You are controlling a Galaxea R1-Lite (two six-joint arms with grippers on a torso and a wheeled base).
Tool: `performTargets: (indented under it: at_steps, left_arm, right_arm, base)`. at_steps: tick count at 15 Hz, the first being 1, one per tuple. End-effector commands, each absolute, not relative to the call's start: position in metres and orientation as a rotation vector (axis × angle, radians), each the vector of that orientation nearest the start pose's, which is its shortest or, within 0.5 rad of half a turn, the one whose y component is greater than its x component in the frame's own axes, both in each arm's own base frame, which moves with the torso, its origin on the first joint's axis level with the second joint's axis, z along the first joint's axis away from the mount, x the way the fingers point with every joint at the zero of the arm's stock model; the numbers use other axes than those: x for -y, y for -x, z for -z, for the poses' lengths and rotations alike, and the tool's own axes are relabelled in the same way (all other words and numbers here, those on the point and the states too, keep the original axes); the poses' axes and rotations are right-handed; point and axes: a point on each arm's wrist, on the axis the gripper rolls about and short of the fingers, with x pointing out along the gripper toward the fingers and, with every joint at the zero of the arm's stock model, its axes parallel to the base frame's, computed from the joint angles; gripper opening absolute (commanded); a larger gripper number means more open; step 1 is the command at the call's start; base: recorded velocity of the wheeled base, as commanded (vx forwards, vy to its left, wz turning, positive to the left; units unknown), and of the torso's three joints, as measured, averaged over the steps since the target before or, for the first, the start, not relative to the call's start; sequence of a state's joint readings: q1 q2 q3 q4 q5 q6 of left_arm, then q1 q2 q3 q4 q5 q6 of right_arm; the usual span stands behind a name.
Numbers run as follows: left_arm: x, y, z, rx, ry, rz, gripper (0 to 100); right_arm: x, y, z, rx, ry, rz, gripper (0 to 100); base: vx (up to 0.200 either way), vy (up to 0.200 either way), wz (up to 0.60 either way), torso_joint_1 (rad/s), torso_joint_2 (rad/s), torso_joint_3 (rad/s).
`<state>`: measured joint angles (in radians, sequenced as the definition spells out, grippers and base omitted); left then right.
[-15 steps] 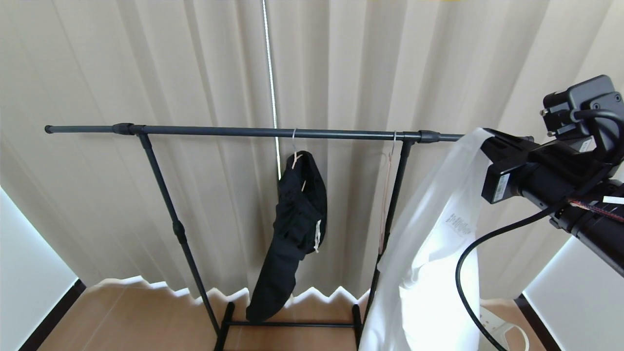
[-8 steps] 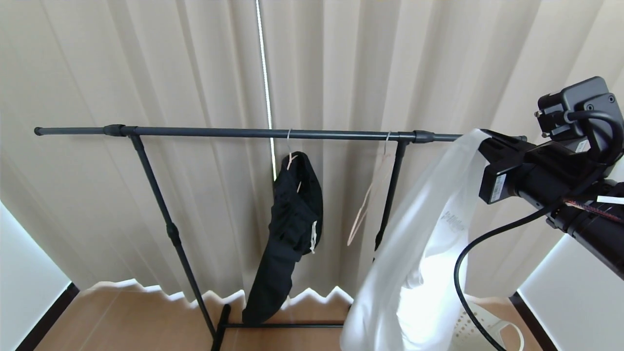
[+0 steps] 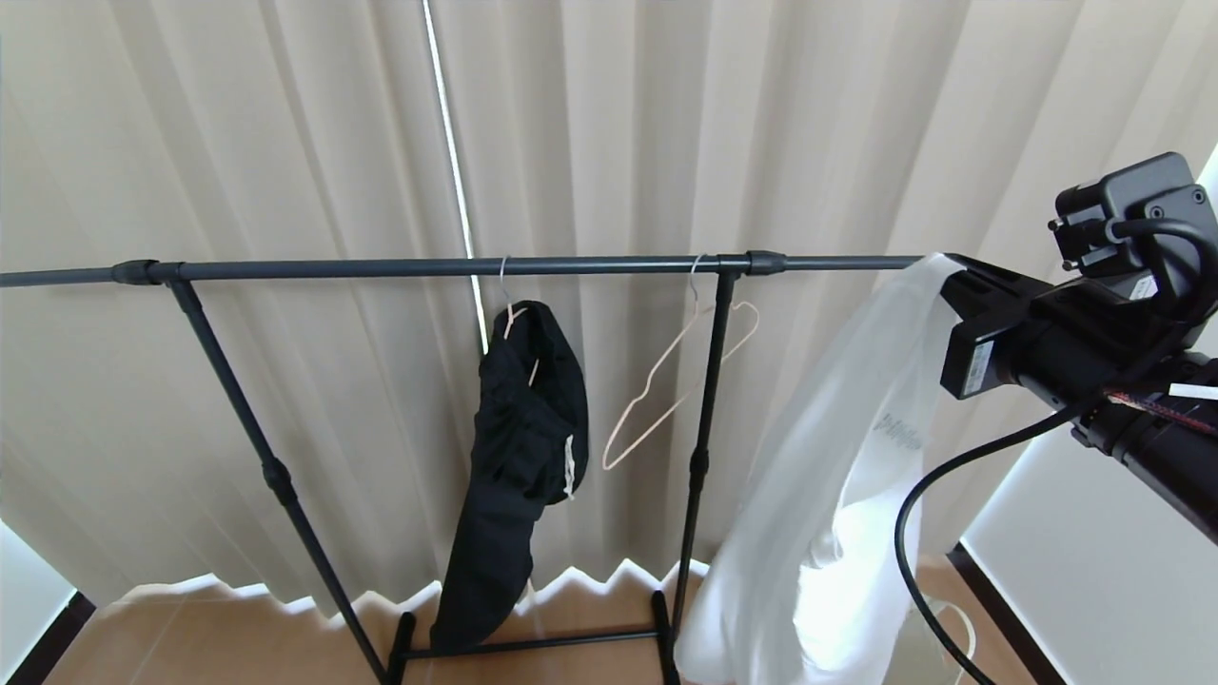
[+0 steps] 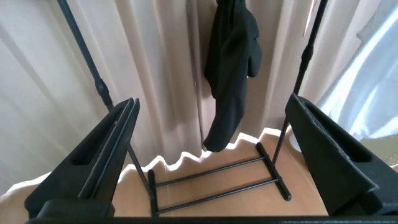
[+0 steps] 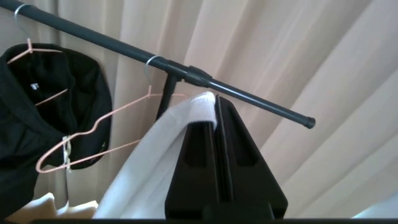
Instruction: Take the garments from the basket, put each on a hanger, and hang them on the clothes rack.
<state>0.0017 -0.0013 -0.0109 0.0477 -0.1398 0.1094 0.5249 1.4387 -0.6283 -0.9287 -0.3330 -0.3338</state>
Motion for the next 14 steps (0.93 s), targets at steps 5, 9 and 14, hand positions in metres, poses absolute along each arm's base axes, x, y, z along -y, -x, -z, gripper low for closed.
performTargets:
  at_steps: [5, 9, 14]
  left_arm:
    - [0.0032, 0.0239, -0.0736, -0.029, -0.105, 0.14, 100]
    - [0.0032, 0.0239, -0.0736, -0.029, -0.105, 0.14, 100]
    - [0.0032, 0.0239, -0.0736, -0.029, -0.105, 0.14, 100]
  right_arm:
    - [-0.1124, -0.2082, -0.2341, 0.136, 0.285, -0.174, 0]
    - [-0.1123, -0.208, -0.2332, 0.133, 0.286, -0.174, 0]
    - [-0.1124, -0.2082, -0.2324, 0.13, 0.288, -0.174, 0]
  base:
    - [-0.08, 0.0, 0.0, 0.002, 0.0, 0.001]
    - [-0.15, 0.0, 0.0, 0.002, 0.0, 0.004]
    - [0.0, 0.0, 0.0, 0.0, 0.0, 0.0]
